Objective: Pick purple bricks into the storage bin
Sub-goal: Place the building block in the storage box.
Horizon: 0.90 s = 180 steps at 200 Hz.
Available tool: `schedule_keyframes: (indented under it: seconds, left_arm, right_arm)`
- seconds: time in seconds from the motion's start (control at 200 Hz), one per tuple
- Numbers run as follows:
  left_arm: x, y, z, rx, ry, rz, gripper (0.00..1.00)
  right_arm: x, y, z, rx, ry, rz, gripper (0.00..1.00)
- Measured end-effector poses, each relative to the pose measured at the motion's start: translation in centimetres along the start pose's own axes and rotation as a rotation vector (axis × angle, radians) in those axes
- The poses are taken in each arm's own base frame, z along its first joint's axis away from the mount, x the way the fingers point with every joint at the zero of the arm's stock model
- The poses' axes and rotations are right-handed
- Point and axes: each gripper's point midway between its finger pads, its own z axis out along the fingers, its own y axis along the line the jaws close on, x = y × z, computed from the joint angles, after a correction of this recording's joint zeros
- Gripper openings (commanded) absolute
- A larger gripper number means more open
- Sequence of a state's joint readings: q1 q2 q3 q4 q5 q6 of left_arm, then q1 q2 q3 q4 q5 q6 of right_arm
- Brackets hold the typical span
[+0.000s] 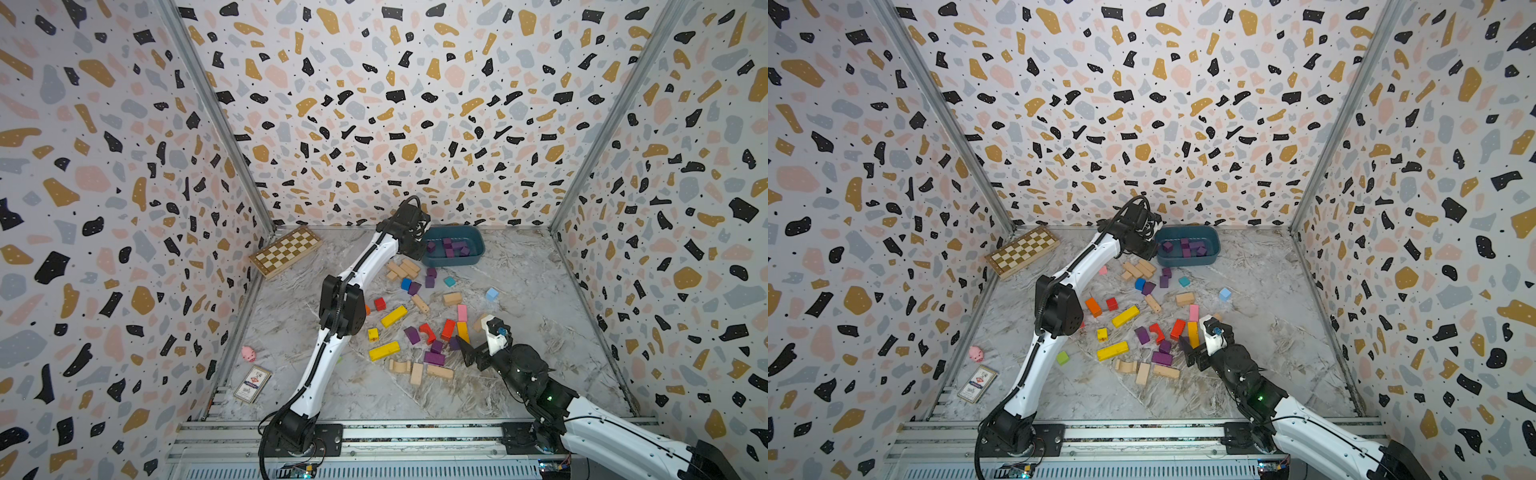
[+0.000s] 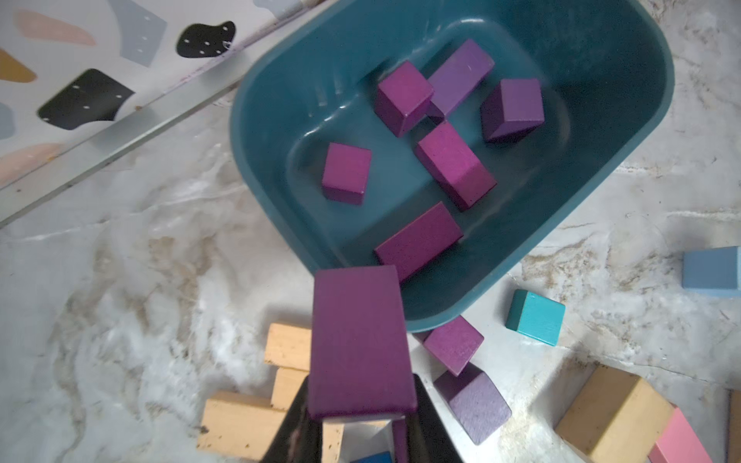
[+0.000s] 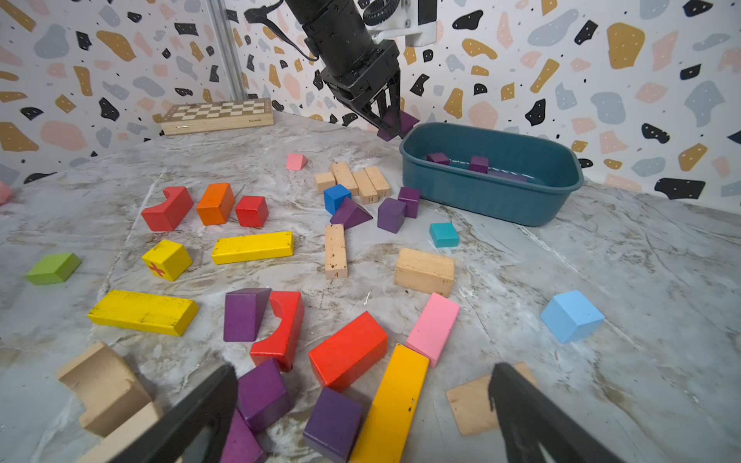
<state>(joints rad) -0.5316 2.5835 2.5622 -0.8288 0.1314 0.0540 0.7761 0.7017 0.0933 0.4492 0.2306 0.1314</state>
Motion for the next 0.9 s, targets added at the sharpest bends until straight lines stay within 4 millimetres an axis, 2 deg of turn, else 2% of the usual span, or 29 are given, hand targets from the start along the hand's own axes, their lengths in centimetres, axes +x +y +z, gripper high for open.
schedule_keyframes:
  seconds: [0.095, 0.22, 0.33, 0.521, 0.656, 0.901]
  left_arm:
    - [-0.7, -1.2, 1.0, 0.012, -0.026, 0.034, 0.07]
    - [-1.7, -2.2, 1.3, 0.021, -0.066, 0.062, 0.07]
    - [-2.8, -2.9, 1.1, 0.028, -0.112, 0.084, 0.07]
    - [-4.2, -2.7, 1.2, 0.018, -0.171, 0.102, 0.07]
    - [-4.2, -2.3, 2.3, 0.005, -0.182, 0.112, 0.08]
    - [-2.8, -1.7, 4.7, -0.009, -0.156, 0.113, 0.13]
  right_arm:
    - [1.6, 0.0, 0.6, 0.000, 0.069, -0.014, 1.00]
    - [3.2, 0.3, 1.1, -0.013, 0.137, -0.028, 1.00]
    - [3.0, 0.6, 1.3, -0.022, 0.140, -0.028, 1.00]
    - [3.0, 0.7, 1.4, -0.031, 0.145, -0.027, 1.00]
    - [2.9, 0.8, 1.5, -0.036, 0.144, -0.026, 1.00]
    - [2.9, 0.9, 1.5, -0.042, 0.144, -0.025, 1.00]
